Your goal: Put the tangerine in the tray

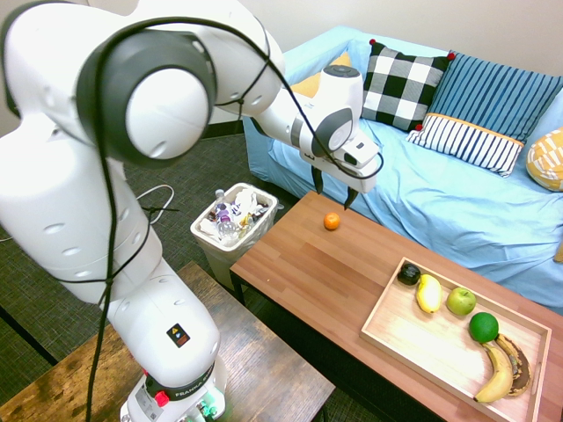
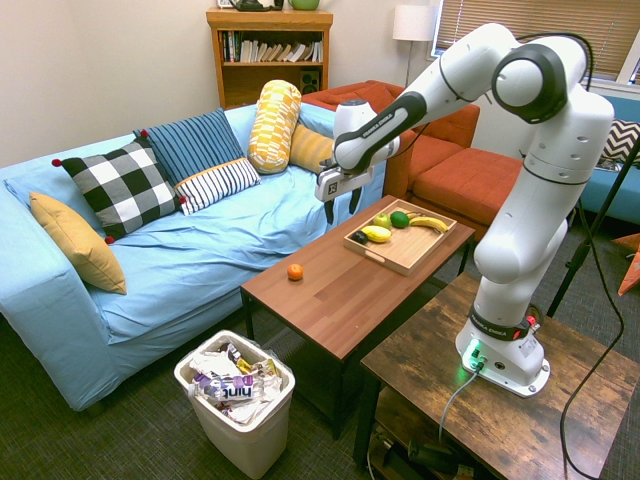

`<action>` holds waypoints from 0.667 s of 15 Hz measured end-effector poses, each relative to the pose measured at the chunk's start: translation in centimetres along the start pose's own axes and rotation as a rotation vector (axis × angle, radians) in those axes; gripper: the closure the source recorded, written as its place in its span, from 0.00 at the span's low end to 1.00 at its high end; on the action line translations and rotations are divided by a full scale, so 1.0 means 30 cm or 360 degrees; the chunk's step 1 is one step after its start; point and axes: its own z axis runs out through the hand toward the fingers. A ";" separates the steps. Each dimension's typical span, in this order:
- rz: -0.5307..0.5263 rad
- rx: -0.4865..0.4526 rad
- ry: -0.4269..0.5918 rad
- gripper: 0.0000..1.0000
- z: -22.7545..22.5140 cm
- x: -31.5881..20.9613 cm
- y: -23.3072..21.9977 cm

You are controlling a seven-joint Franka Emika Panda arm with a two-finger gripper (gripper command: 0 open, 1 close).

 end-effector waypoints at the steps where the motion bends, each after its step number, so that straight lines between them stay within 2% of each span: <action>1: -0.0001 0.0002 -0.0013 0.00 0.042 0.006 -0.057; 5: 0.0039 -0.0054 -0.0037 0.00 0.211 -0.010 -0.252; 10: 0.0143 -0.0171 0.0005 0.00 0.450 -0.018 -0.362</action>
